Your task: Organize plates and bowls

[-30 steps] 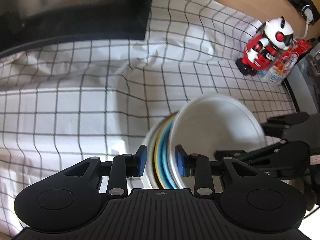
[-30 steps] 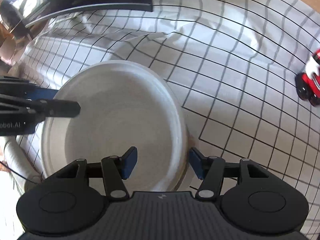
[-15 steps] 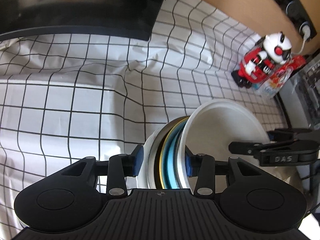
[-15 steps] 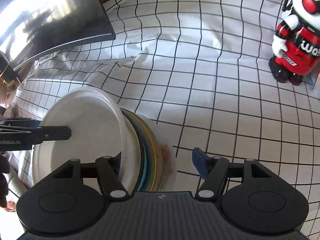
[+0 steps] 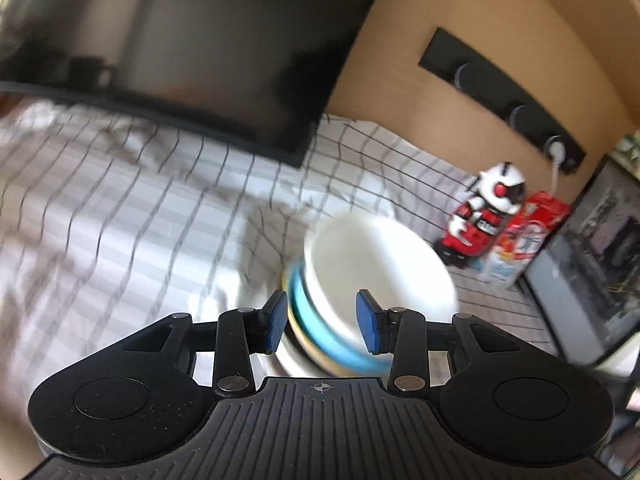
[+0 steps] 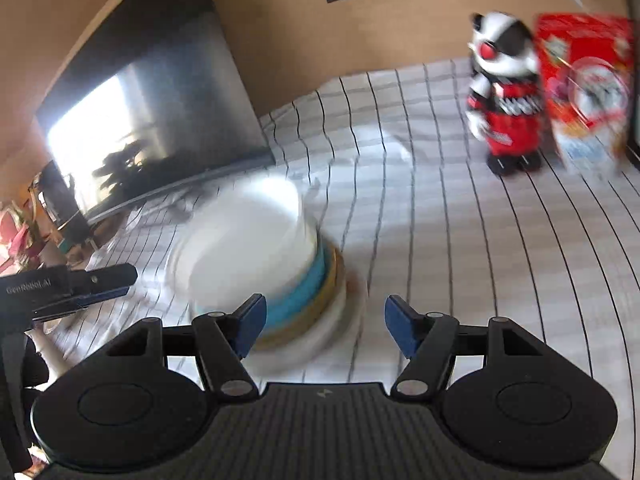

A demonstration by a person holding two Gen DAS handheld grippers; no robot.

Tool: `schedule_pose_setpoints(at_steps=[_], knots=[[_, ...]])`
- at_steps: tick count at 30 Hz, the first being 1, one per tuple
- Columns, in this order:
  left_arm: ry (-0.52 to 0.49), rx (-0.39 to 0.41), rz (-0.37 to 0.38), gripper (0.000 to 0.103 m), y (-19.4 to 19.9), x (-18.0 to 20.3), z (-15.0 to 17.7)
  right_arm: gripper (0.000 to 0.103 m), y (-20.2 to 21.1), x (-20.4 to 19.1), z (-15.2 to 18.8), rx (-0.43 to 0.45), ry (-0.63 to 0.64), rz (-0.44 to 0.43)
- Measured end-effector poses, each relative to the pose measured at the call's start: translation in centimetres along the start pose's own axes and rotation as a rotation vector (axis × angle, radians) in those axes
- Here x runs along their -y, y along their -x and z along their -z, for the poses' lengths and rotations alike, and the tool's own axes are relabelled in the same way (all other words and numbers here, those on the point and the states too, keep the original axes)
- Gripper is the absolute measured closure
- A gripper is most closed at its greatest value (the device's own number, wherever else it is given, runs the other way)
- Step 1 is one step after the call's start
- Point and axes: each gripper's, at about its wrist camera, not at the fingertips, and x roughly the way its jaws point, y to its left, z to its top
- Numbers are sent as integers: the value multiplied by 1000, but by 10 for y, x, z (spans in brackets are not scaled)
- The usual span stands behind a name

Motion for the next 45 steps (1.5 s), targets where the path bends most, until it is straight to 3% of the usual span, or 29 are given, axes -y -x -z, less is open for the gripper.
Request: schedule_pose_setpoints(at_steps=[4, 6, 10, 14, 17, 22, 24, 30, 45], knots=[[-5, 71, -5, 72, 48, 19, 73, 36, 41, 7, 66, 44, 0, 2], [-53, 99, -63, 81, 70, 38, 109, 35, 58, 3, 97, 82, 34, 23], [-114, 156, -178, 84, 99, 69, 163, 34, 85, -11, 144, 146, 117, 56], [-185, 165, -201, 86, 107, 88, 200, 34, 105, -23, 178, 214, 175, 69], [-166, 156, -232, 86, 109, 92, 225, 34, 117, -25, 200, 263, 172, 80], [-244, 202, -334, 86, 118, 100, 262, 34, 125, -32, 228, 307, 236, 88], [-273, 224, -359, 86, 120, 102, 271, 34, 126, -32, 235, 312, 234, 89], [-285, 232, -337, 86, 126, 104, 281, 34, 124, -31, 245, 292, 214, 89], [-263, 224, -329, 86, 126, 100, 277, 33, 120, -41, 246, 320, 239, 102]])
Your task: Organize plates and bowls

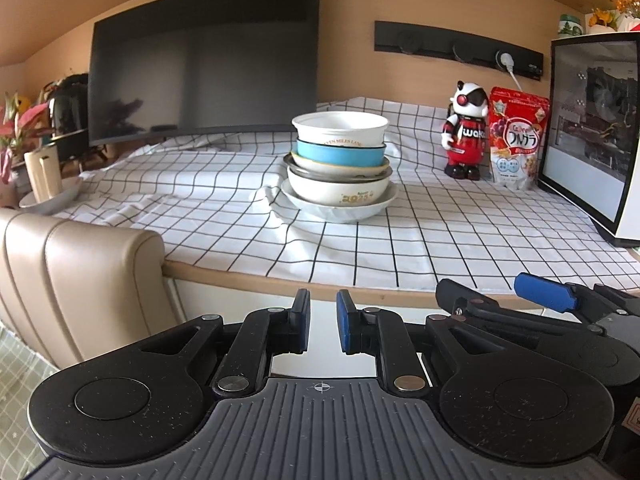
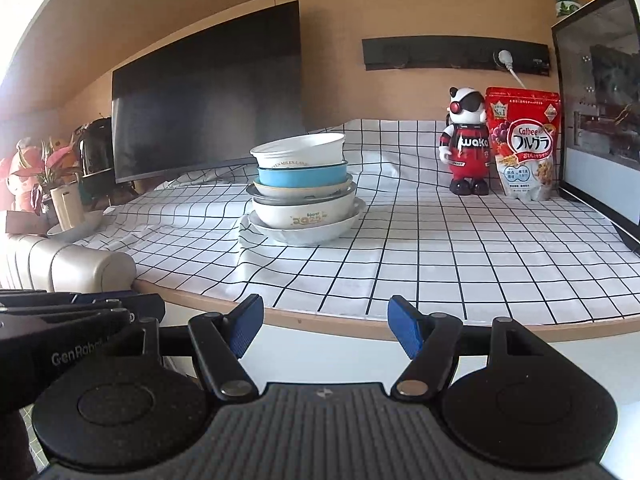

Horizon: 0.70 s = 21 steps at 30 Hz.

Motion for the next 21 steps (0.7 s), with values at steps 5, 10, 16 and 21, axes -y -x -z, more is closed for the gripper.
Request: schedule_pose_setpoints(at_steps=[5, 10, 16, 21], knots=[[12, -9, 0, 86, -5, -1, -1, 33, -4, 0, -2, -5, 3, 4], [22, -13, 10, 86, -9, -1, -2, 33, -6, -1, -1, -10, 4, 10], [27, -20, 11, 86, -12, -4, -1, 33, -9, 0, -2, -19, 0, 8], [31, -18, 4, 86, -11, -6, -2, 33, -10, -2, -2, -20, 4, 0]])
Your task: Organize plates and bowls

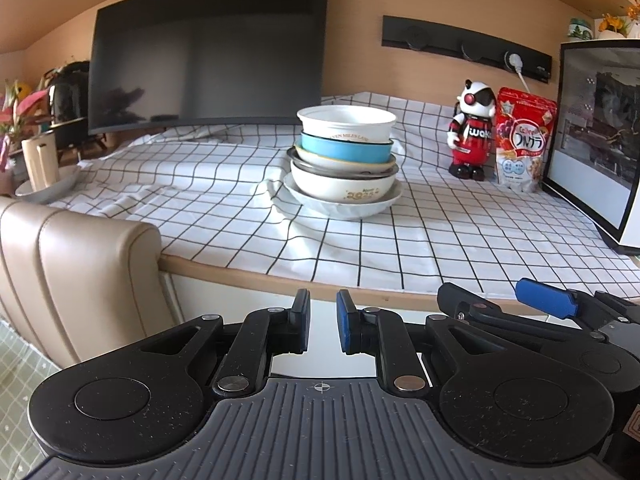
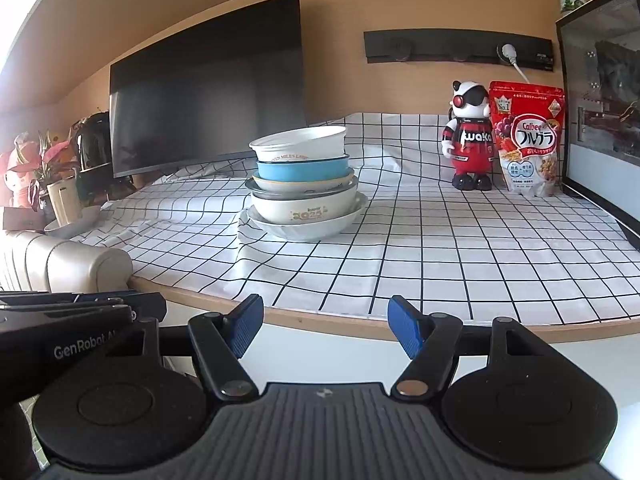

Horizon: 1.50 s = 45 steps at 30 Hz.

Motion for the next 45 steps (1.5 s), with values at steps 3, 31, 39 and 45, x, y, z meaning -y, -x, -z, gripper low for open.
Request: schedule_pose_setpoints(at_steps=[3, 31, 39, 45], knots=[[5, 1, -3, 86, 1, -1, 0, 33, 0, -1, 0, -1, 5, -3], [17, 17, 5, 86, 14, -9, 2, 33, 10, -12, 0, 6, 24, -7], [9, 8, 5, 86, 13, -6, 3, 33, 9, -8, -1, 4, 14, -3], [1, 1, 8, 86, 10, -5, 3, 33, 7, -7, -1, 2, 12, -7]])
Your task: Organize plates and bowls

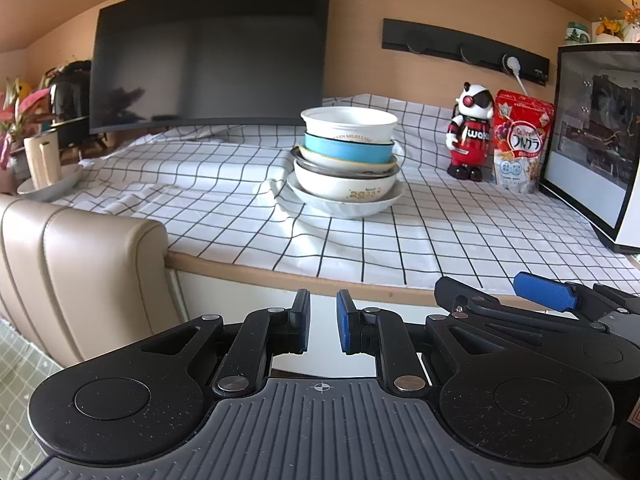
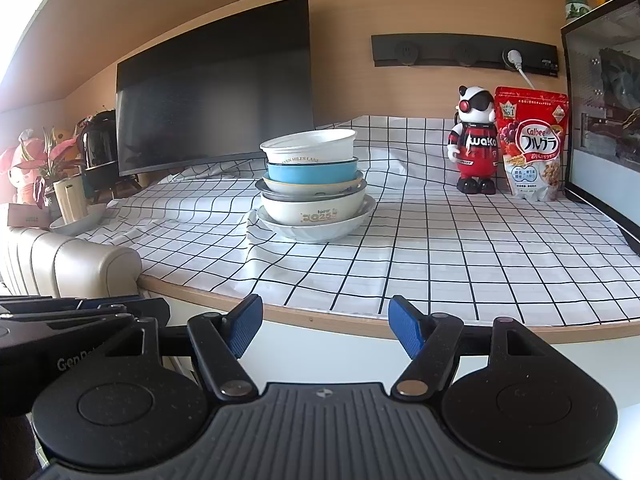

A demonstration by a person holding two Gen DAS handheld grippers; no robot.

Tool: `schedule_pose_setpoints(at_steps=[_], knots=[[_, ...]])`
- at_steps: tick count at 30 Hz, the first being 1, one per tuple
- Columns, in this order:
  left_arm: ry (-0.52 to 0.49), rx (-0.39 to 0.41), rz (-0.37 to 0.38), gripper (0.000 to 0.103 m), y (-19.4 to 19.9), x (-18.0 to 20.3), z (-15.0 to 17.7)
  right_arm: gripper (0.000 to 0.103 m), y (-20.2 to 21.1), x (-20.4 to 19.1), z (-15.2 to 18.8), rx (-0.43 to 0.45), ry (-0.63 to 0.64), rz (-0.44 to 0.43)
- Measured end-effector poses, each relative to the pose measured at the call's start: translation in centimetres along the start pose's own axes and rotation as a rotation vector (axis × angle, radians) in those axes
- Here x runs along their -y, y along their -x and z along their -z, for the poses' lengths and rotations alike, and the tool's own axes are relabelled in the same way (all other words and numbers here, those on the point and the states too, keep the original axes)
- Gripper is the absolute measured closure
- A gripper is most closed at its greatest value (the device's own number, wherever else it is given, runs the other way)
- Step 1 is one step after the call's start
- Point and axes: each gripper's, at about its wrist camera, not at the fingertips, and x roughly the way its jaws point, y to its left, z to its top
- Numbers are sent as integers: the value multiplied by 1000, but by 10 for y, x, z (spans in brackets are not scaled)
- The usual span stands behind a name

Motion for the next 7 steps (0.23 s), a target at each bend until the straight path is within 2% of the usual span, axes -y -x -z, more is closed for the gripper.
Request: schedule_pose_setpoints(at_steps=[7], knots=[[-21, -14, 12, 86, -7, 4, 0, 33, -3, 3, -2, 2, -11, 13]])
